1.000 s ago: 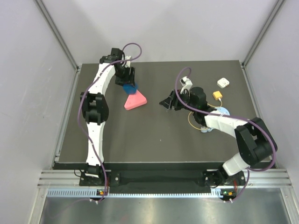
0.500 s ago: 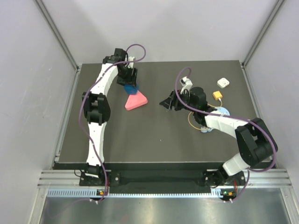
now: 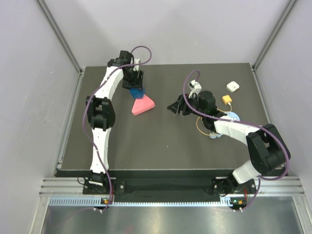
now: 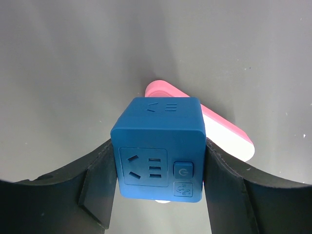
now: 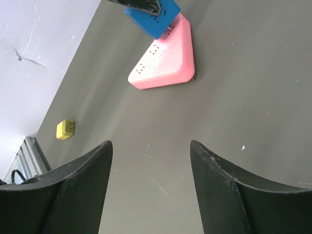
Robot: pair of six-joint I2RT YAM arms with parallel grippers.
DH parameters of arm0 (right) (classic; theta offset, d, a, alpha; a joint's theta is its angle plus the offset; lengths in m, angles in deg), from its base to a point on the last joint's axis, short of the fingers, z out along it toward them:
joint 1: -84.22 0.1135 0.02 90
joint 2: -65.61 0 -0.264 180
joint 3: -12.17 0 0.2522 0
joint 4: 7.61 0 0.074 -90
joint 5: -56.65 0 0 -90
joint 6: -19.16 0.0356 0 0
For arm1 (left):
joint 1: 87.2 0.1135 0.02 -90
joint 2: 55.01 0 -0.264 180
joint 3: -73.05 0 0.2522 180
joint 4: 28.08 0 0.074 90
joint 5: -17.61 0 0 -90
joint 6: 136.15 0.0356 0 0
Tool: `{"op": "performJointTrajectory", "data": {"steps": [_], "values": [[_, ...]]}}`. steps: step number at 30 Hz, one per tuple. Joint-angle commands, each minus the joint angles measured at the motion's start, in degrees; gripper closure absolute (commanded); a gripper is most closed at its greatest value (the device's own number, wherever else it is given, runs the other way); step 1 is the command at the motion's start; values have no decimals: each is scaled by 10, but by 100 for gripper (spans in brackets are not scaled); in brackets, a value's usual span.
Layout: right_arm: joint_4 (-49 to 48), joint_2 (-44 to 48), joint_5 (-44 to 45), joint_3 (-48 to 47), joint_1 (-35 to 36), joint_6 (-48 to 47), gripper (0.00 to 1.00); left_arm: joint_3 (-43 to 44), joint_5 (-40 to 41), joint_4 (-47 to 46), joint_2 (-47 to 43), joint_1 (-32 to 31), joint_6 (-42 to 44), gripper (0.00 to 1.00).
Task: Insert the plug
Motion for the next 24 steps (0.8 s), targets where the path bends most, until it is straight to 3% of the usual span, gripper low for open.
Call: {"op": "performJointTrajectory", "data": {"steps": [1, 14, 24], "values": [[-9, 25, 11, -13, 2, -12, 35, -32, 18, -7, 25, -18, -7, 100], [-2, 18, 30, -17, 2, -1, 38, -137, 62, -62, -22, -47, -53, 100], [2, 29, 33, -5, -1, 0, 39, -210, 27, -103, -30, -47, -87, 100]]}}
